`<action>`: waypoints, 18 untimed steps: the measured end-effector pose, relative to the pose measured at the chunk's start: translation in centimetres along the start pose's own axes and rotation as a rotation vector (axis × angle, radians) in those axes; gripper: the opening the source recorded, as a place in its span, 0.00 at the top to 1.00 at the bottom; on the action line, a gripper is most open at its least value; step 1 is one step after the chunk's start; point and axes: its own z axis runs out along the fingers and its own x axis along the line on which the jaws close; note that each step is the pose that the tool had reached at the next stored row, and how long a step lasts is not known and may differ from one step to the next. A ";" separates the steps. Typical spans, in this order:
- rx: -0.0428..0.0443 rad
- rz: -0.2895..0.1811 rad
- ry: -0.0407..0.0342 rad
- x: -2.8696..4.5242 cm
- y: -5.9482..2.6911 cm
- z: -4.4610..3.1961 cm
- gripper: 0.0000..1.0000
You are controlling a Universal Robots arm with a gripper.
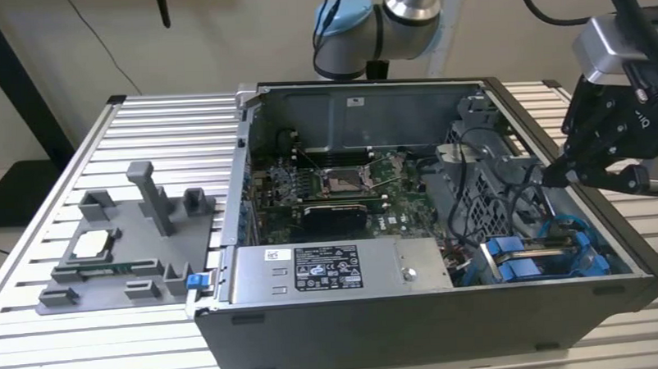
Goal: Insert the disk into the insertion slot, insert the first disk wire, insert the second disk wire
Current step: 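Insert the second disk wire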
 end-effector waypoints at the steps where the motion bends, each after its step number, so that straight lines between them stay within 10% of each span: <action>1: 0.0005 0.000 -0.0002 0.01 0.19 -0.04 1.00; 18: 0.0066 -0.002 -0.0016 0.37 2.86 -0.63 1.00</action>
